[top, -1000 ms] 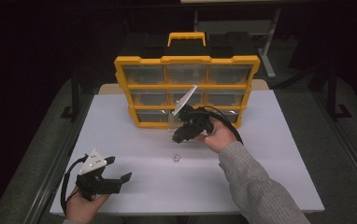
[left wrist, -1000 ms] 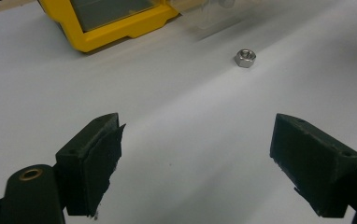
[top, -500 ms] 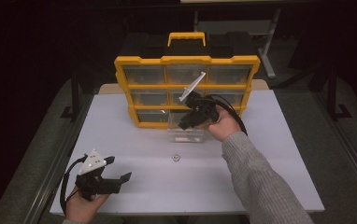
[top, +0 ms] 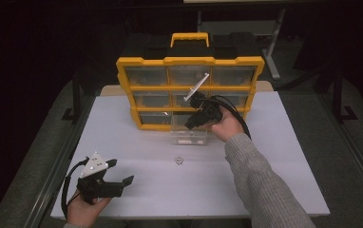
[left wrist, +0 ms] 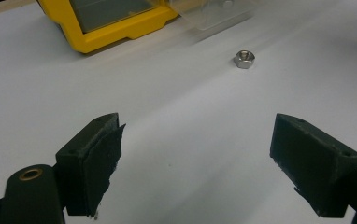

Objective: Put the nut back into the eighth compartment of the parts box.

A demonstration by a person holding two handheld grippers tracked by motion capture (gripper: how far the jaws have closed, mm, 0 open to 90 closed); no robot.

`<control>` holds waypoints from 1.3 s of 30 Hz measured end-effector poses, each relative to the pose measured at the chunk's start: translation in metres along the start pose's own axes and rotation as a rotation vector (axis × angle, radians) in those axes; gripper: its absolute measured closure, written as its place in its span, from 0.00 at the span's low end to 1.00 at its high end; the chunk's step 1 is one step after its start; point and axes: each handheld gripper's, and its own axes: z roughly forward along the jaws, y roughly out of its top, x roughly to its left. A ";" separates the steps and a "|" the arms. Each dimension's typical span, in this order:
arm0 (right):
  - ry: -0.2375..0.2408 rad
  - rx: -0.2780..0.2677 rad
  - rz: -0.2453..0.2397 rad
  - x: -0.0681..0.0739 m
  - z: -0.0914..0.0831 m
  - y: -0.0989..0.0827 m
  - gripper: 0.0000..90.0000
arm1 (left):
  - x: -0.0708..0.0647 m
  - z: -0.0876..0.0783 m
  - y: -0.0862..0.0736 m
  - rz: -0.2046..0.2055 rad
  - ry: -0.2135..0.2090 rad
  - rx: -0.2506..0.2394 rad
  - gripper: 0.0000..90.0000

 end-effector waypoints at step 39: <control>0.049 -0.075 -0.058 0.039 -0.017 -0.009 0.60 | 0.002 -0.001 0.000 0.006 0.004 0.007 0.18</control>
